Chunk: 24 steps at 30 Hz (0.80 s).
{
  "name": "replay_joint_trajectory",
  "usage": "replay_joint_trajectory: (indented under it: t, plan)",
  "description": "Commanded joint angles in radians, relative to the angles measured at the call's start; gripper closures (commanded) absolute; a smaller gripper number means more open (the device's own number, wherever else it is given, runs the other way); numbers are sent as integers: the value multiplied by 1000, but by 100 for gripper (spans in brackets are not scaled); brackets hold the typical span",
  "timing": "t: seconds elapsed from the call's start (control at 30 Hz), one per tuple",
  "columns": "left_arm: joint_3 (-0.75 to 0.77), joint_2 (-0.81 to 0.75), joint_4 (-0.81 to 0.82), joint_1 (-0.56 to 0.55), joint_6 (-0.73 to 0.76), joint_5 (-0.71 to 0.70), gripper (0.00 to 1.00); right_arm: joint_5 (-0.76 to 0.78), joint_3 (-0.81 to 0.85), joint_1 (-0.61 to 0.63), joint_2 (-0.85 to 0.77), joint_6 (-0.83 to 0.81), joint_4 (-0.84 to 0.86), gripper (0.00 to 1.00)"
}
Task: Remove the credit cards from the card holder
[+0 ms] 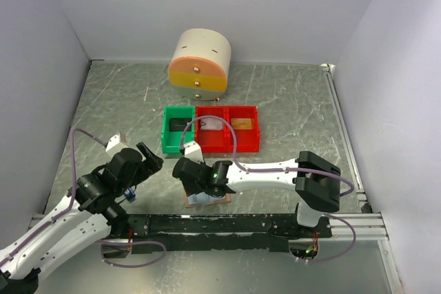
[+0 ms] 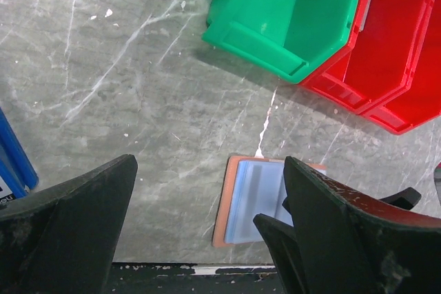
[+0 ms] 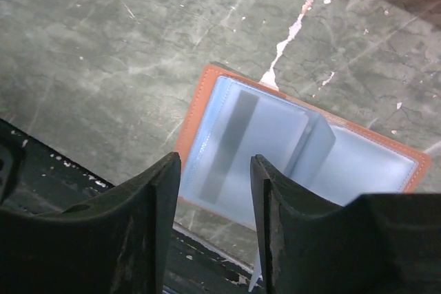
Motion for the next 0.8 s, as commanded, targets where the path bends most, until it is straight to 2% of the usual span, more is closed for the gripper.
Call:
replay_joint_trajectory:
  t: [0.0,0.13,0.33,0.53,0.63,0.77]
  plan:
    - [-1,2,-9,7,11,-21,1,36,28,3,30,10,-30,53]
    - [-25,0,17,7,9,-2,0,38,37,3,79,16,-41,48]
    - [-32,12,43,6,30,7,0,71,84,3,163,26,-119,45]
    - [-45,30,67,8,29,19,0,66,21,0,128,41,-80,45]
    - [-54,33,87,8,35,36,0,53,-18,-9,117,46,-43,48]
    - [-42,45,78,7,47,30,0,49,-36,-14,130,55,-28,59]
